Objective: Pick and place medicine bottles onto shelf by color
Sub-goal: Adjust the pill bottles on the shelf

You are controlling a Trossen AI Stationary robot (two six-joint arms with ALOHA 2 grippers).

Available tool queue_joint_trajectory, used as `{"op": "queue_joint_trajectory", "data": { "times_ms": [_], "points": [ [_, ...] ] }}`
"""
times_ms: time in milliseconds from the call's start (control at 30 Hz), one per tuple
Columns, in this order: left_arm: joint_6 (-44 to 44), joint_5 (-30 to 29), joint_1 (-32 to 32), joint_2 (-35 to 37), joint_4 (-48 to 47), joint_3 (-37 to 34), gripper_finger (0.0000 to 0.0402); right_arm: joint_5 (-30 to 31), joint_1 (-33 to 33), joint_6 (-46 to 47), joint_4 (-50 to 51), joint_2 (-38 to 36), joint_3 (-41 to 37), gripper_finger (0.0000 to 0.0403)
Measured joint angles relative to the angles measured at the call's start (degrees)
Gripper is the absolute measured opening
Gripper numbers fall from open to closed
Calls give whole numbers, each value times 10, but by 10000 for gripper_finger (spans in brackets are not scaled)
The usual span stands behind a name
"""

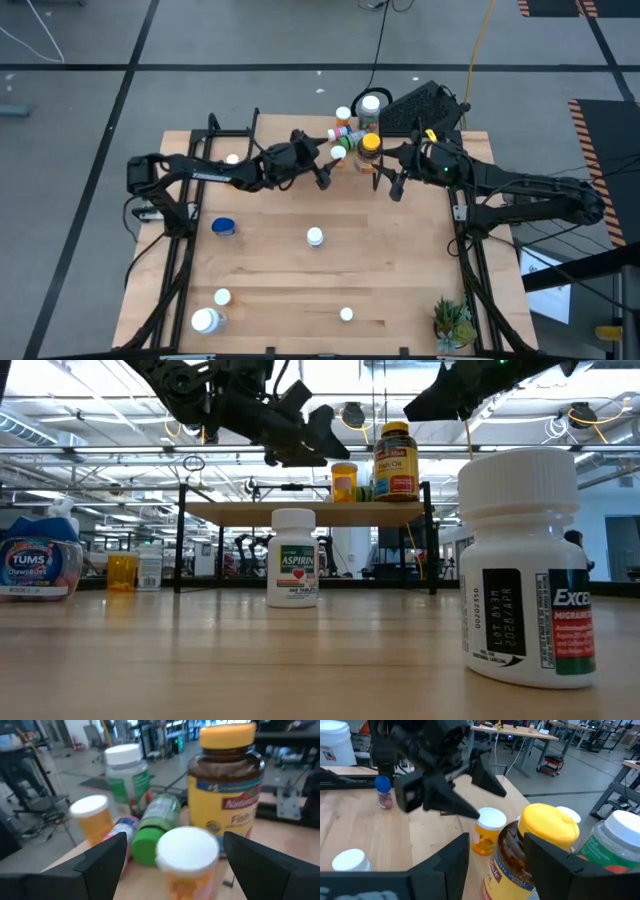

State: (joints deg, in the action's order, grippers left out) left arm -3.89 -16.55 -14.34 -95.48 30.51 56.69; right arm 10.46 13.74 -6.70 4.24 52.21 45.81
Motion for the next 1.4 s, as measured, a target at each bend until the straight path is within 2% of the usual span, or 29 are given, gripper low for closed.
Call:
{"op": "queue_joint_trajectory", "data": {
  "times_ms": [267,500,633,900,1067,1300,1400],
  "points": [
    [17,1,0,-45,40,0,323,0,0,-2,0,0,0,183],
    [20,-6,-14,-45,36,0,230,0,0,-6,2,0,0,183],
    [12,-14,-22,-31,22,0,198,0,0,-5,4,0,0,183],
    [-6,-33,-51,6,-23,0,209,0,0,-6,-19,0,-21,183],
    [-34,-27,-100,19,7,0,211,0,0,-16,-75,0,-43,183],
    [15,93,-180,2,15,0,211,0,0,-16,-78,0,-44,183],
    [30,118,-189,-14,29,0,211,0,0,-15,-79,0,-44,183]
  ]
}}
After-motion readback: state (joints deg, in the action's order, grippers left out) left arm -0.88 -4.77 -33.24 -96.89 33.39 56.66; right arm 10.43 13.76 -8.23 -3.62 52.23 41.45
